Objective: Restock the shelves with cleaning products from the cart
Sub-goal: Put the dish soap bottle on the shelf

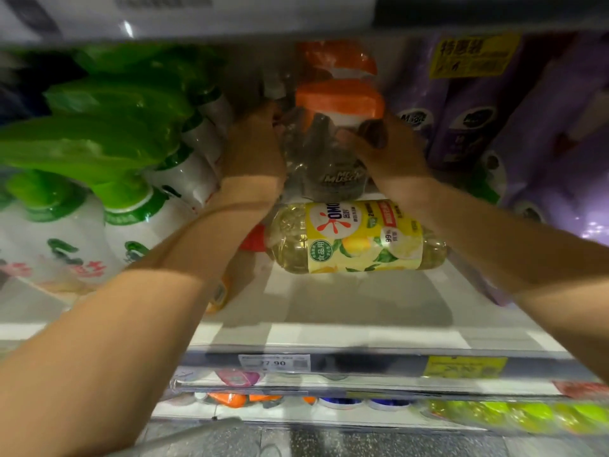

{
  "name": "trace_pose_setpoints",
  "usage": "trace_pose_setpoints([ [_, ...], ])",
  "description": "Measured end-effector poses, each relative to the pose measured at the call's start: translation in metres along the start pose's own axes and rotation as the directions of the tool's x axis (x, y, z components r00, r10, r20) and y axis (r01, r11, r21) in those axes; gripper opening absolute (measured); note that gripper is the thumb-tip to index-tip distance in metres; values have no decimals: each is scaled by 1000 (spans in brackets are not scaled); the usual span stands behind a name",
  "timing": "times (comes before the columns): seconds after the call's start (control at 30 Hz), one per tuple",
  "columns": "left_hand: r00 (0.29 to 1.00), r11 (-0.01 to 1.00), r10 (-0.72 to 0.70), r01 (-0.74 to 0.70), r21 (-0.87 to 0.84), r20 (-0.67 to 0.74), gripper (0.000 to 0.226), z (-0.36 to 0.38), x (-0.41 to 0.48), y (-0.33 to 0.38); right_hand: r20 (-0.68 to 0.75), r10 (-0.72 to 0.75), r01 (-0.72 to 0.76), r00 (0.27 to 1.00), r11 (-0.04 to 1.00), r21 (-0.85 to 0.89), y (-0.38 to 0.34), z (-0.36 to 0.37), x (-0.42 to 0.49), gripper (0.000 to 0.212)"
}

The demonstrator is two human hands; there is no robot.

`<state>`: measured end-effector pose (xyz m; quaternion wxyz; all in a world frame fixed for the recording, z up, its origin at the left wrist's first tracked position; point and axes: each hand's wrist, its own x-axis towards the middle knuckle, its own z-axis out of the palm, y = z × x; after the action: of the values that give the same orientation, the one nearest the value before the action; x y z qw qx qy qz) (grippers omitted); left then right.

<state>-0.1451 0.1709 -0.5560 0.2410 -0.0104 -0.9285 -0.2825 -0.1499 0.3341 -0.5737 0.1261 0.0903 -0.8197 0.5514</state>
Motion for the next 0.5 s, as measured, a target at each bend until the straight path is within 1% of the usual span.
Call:
trace_pose_setpoints([
  [0.03,1000,1000,-1,1,2,17,33,1,7,0,26,-13,15,1000,996,-86,0,-1,8,36],
  [0.07,999,1000,3,-4,8,44,33,2,12,0,51,-9,16,999,991,-136,1,-2,16,36],
  [0.17,992,999,25,-29,33,122,30,4,27,1,106,76,-66,992,993,-94,1,0,30,34],
  [0.23,988,998,14,-24,62,157,31,5,35,1,96,102,-93,990,991,-98,2,2,36,27],
  [0.3,983,996,16,-31,84,181,31,6,38,0,76,117,-113,990,992,-56,0,4,36,23],
  [0.33,982,995,20,-38,91,186,31,5,39,-1,66,133,-131,989,991,-28,0,4,34,26],
  [0.4,985,997,35,-47,68,167,30,6,40,-4,66,174,-175,983,984,17,5,5,25,39],
  [0.43,987,998,39,-48,52,154,30,5,39,-5,72,196,-197,978,980,11,8,4,17,46],
  [0.5,988,998,54,-58,24,145,29,3,37,-9,129,248,-238,960,967,-91,16,-3,-1,58],
])
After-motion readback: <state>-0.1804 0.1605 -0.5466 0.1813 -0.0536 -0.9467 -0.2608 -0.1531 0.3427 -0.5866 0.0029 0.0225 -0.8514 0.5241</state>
